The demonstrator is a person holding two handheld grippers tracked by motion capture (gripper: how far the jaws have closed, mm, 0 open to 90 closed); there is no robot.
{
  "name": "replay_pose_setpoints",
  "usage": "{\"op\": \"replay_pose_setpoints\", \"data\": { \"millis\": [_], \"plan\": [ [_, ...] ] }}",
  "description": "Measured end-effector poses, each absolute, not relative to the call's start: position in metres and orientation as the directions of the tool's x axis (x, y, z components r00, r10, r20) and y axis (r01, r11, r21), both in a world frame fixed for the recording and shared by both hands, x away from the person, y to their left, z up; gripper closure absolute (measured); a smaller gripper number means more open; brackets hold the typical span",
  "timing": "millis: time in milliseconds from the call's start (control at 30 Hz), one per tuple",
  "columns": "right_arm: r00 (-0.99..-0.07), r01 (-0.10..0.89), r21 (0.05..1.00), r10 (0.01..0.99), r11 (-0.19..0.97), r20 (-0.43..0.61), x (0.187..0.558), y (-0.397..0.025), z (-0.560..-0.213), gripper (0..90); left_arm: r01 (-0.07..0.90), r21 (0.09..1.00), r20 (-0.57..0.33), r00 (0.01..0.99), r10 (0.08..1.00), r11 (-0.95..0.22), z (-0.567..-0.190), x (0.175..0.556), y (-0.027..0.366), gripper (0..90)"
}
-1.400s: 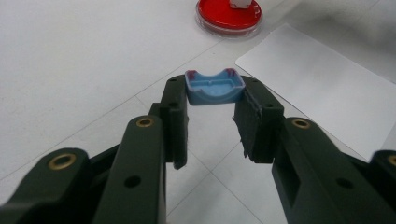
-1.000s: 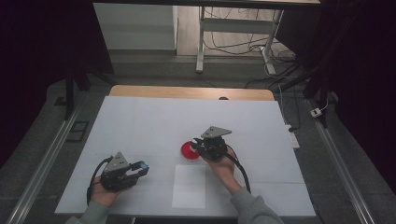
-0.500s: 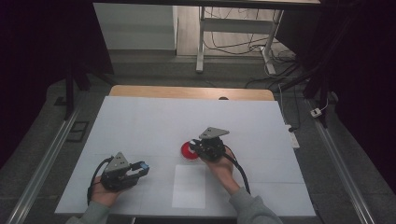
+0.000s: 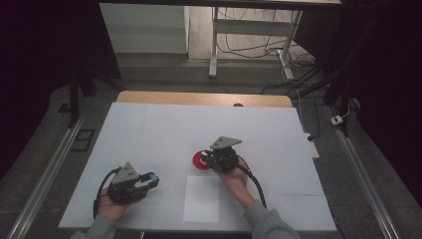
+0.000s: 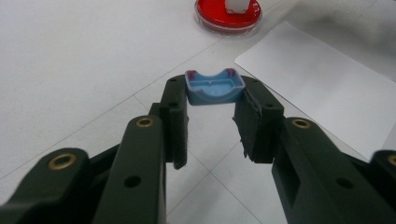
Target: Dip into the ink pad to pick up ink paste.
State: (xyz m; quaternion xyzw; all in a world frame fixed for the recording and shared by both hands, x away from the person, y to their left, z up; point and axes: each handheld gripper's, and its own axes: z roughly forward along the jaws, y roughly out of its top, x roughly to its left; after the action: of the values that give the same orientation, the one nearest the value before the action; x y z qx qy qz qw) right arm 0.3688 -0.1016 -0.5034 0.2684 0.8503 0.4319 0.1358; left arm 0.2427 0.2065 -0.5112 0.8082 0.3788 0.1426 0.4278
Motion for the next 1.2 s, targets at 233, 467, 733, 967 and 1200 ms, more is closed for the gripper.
{"op": "replay_pose_setpoints", "data": {
  "millis": [233,467,733,967,1200],
  "plan": [
    [-0.820,0.342,0.807,0.573,0.481,0.006,0.3695,-0.1012,-0.5036,75.3,0.490,0.799,-0.093,0.673,0.734,-0.348,-0.5112,0.2427,0.2063,65.4],
    [-0.817,0.349,0.798,0.576,0.492,0.002,0.3695,-0.1007,-0.5043,75.3,0.490,0.800,-0.094,0.673,0.734,-0.347,-0.5111,0.2426,0.2059,65.4],
    [-0.818,0.353,0.794,0.576,0.494,0.006,0.3698,-0.1003,-0.5054,75.4,0.490,0.800,-0.094,0.673,0.734,-0.347,-0.5110,0.2426,0.2059,65.4],
    [-0.815,0.349,0.800,0.579,0.488,0.003,0.3688,-0.1011,-0.5031,75.3,0.488,0.800,-0.092,0.673,0.734,-0.348,-0.5108,0.2424,0.2058,65.4],
    [-0.815,0.350,0.802,0.579,0.484,0.006,0.3689,-0.1015,-0.5027,75.3,0.490,0.799,-0.093,0.673,0.733,-0.349,-0.5114,0.2428,0.2051,65.4]
  ]
}}
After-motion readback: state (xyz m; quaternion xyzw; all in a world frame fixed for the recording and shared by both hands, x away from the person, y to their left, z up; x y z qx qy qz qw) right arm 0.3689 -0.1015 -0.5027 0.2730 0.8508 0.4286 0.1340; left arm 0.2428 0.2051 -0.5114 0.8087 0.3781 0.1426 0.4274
